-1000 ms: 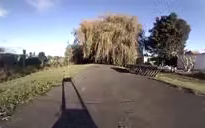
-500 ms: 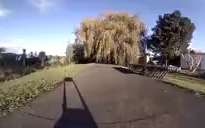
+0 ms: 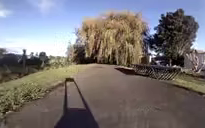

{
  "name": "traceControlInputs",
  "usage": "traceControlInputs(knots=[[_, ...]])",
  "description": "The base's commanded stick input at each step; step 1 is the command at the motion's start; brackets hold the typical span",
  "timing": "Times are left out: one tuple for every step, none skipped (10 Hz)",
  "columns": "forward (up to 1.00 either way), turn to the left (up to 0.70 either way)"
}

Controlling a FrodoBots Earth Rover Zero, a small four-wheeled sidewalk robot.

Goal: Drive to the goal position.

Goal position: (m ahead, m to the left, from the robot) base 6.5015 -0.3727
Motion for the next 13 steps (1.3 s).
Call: traceControlInputs(knots=[[1.0,0.0],[1.0,0.0],[1.0,0.0],[1.0,0.0],[1.0,0.0],[1.0,0.0],[1.0,0.0],[1.0,0.0],[1.0,0.0],[1.0,0.0],[1.0,0.0],[1.0,0.0],[1.0,0.0]])
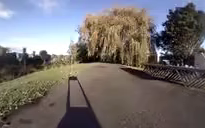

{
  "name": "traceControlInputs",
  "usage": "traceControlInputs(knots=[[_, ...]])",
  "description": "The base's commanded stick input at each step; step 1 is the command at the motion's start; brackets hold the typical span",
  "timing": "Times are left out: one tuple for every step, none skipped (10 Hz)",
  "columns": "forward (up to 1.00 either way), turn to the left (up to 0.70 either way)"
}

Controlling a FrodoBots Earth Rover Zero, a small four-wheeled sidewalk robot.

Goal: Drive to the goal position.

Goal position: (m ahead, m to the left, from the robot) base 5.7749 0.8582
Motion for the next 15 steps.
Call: traceControlInputs(knots=[[1.0,0.0],[1.0,0.0],[1.0,0.0],[1.0,0.0],[1.0,0.0],[1.0,0.0],[1.0,0.0],[1.0,0.0],[1.0,0.0],[1.0,0.0],[1.0,0.0],[1.0,0.0],[1.0,0.0],[1.0,0.0],[1.0,0.0]])
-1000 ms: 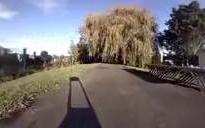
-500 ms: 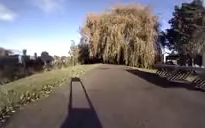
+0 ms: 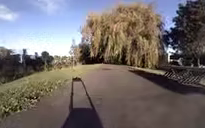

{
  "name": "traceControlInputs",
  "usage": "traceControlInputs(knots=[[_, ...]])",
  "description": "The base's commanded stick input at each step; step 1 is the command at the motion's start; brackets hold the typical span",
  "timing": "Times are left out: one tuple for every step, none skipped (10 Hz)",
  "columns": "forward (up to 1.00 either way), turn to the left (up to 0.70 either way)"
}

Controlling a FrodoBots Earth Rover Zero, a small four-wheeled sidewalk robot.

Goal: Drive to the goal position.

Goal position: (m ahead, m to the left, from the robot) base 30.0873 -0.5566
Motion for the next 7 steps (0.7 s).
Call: traceControlInputs(knots=[[1.0,0.0],[1.0,0.0],[1.0,0.0],[1.0,0.0],[1.0,0.0],[1.0,0.0],[1.0,0.0]])
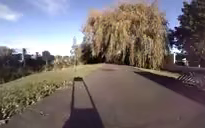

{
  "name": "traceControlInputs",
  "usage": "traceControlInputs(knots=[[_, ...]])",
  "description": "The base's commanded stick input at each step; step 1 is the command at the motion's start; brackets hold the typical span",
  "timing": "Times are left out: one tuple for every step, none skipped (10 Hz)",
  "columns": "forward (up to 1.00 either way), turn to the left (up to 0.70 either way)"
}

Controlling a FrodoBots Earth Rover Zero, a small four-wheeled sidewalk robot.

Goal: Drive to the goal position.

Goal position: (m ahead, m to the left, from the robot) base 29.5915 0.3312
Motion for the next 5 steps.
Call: traceControlInputs(knots=[[1.0,0.0],[1.0,0.0],[1.0,0.0],[1.0,-0.18],[1.0,-0.28]])
